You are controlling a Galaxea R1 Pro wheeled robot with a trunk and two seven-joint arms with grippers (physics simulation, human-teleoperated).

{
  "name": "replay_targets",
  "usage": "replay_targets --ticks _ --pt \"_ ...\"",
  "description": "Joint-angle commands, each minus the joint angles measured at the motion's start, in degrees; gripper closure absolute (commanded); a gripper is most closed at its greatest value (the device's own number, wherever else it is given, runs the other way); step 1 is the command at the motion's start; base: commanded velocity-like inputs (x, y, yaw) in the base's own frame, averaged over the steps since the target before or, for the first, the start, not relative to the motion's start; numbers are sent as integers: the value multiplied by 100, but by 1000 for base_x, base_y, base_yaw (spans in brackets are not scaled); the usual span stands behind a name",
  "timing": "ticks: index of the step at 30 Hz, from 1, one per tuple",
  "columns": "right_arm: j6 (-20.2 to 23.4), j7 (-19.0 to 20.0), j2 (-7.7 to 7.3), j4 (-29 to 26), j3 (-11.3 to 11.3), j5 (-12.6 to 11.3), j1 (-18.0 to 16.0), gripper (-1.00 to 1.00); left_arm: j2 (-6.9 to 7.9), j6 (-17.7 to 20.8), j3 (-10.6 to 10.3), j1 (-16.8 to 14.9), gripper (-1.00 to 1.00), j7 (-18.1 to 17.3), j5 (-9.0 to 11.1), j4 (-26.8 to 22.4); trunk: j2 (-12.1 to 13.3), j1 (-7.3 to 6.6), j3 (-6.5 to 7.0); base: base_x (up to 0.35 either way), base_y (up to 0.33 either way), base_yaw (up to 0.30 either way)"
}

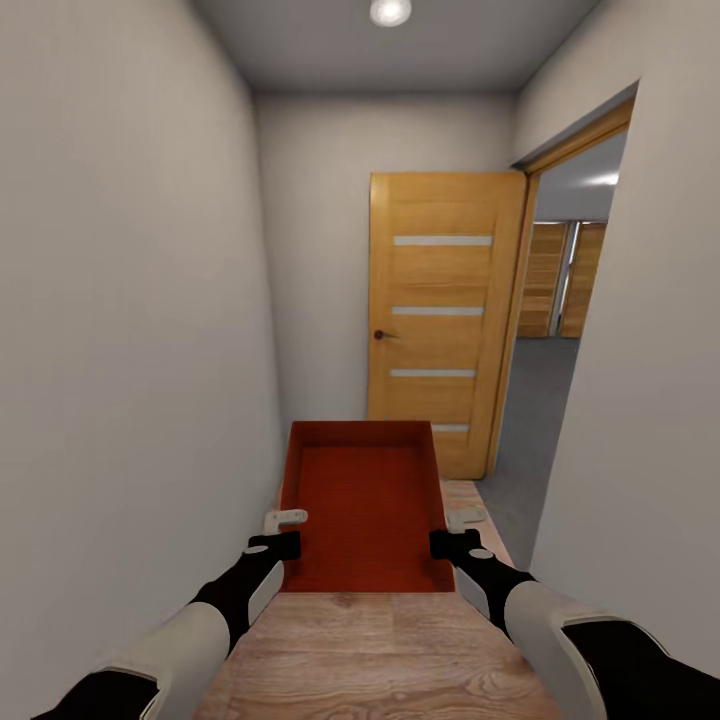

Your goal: Move the two storage containers from the living room to the garage. In the garage, place one container on the floor and stack the other container on top of it (either order is fine).

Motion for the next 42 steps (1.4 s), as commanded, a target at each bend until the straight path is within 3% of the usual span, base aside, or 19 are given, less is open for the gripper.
replay_targets --ticks 1,42 --pt "-20 -31 -110 17 -189 -59 -3 100 185 -96 128 -7 100 147 -87 -30 -7 5 -9 322 0 0" --pt "-26 -22 -110 15 -195 -59 -4 100 212 -96 127 -8 100 148 -86 -27 -7 5 -9 322 0 0"
